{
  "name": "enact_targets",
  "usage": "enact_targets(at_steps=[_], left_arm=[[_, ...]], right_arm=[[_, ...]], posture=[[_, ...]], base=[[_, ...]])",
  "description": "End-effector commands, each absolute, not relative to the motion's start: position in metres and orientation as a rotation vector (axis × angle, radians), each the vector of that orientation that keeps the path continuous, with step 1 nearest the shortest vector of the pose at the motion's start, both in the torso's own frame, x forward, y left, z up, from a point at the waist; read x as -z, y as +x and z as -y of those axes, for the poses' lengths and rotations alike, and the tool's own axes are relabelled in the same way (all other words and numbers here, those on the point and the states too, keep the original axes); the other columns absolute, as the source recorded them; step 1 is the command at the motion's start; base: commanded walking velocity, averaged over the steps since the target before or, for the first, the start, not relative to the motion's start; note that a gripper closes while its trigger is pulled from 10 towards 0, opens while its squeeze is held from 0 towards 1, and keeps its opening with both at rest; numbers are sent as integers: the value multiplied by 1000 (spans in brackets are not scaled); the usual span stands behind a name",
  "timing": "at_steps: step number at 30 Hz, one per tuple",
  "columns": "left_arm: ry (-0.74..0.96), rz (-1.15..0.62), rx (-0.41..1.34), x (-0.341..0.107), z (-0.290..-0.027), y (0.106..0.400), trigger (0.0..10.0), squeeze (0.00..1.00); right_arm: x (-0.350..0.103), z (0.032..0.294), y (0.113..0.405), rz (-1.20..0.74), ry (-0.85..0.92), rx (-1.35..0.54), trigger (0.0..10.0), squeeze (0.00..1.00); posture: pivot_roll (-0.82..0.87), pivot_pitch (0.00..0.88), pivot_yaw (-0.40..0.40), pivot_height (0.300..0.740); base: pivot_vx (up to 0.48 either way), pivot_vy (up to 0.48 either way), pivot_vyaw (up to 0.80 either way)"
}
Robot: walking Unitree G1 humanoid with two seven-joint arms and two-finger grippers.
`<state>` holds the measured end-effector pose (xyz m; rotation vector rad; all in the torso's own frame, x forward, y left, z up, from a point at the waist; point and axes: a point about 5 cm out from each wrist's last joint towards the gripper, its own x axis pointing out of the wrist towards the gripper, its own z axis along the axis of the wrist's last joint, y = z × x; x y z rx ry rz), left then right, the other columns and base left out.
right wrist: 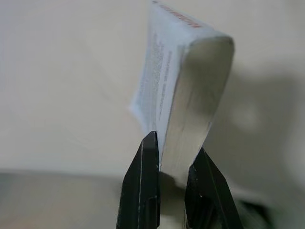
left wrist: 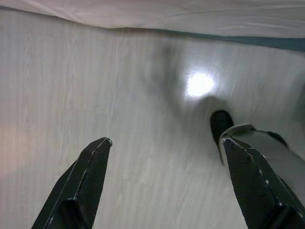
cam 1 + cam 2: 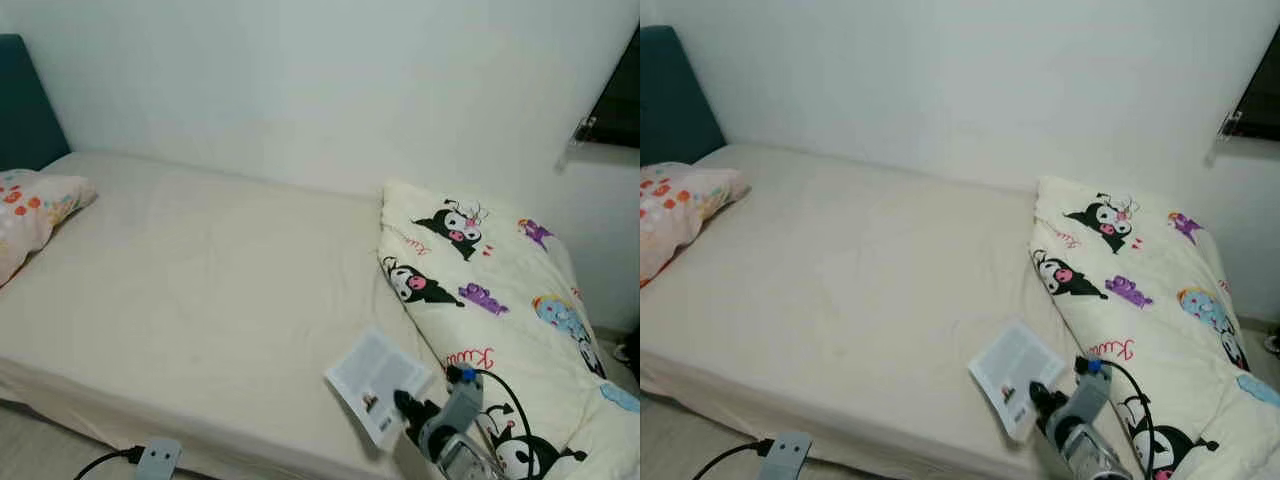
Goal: Clean up the room
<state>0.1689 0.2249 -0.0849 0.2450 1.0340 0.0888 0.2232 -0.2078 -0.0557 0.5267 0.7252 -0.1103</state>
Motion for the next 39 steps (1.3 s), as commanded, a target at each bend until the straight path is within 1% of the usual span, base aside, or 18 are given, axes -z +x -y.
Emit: enact_targets(at_steps=[1, 2, 3, 4, 5, 12, 13, 18, 23, 28, 30, 31, 32, 34, 36, 39], left_arm=[[236, -1063, -73, 89, -219, 163, 10000, 0], [234, -1062, -75, 89, -219, 163, 10000, 0], [226, -1058, -76, 89, -219, 163, 10000, 0], [220, -1055, -77, 89, -219, 162, 10000, 0], [220, -1055, -77, 89, -219, 162, 10000, 0], [253, -1060, -35, 90, -221, 159, 10000, 0], [253, -1054, -25, 89, -220, 160, 10000, 0], [257, -1056, -18, 90, -220, 160, 10000, 0], [258, -1054, -12, 90, -219, 160, 10000, 0], [229, -1048, 2, 89, -215, 163, 10000, 0], [227, -1047, 2, 89, -215, 163, 10000, 0], [230, -1049, 2, 89, -215, 164, 10000, 0], [230, -1049, 2, 89, -215, 164, 10000, 0], [228, -1053, -6, 89, -215, 164, 10000, 0], [224, -1055, -10, 89, -215, 164, 10000, 0], [217, -1055, -9, 89, -214, 165, 10000, 0]], right_arm=[[63, 210, 212, -783, 473, 134, 0, 0], [66, 211, 206, -815, 419, 130, 2039, 0], [69, 213, 202, -844, 363, 126, 10000, 0], [70, 214, 200, -862, 327, 124, 10000, 0], [70, 214, 200, -862, 327, 124, 10000, 0], [72, 208, 199, -897, 232, 75, 10000, 0], [75, 205, 195, -917, 191, 47, 10000, 0], [76, 202, 192, -916, 198, 37, 10000, 0], [74, 199, 197, -877, 238, 45, 10000, 0], [57, 191, 225, -744, 277, -3, 10000, 0], [55, 190, 229, -732, 271, -16, 10000, 0], [45, 183, 242, -678, 236, -98, 10000, 0], [45, 183, 242, -678, 236, -98, 10000, 0], [37, 176, 253, -634, 214, -170, 10000, 0], [33, 173, 257, -617, 208, -196, 10000, 0], [18, 164, 274, -533, 179, -270, 10000, 0]], posture=[[82, 0, -55, 740], [82, 0, -55, 740], [87, 0, -53, 740], [87, 0, -53, 740], [87, 0, -53, 740], [87, 0, -51, 740], [92, 0, -53, 740], [96, 0, -54, 740], [96, 0, -52, 740], [95, 0, -49, 740], [95, 0, -49, 740], [92, 0, -45, 740], [92, 0, -45, 740], [90, 0, -45, 740], [90, 0, -45, 740], [89, 0, -44, 740]], base=[[-476, 0, 0], [-476, 0, 0], [-446, 0, 0], [0, 0, 0], [0, 0, 0], [0, 0, 778], [0, 0, 800], [0, 0, 782], [0, 0, 763], [0, 0, 753], [0, 0, 750], [480, 0, 750], [480, 0, 750], [480, 0, 750], [480, 0, 750], [480, 0, 675]])
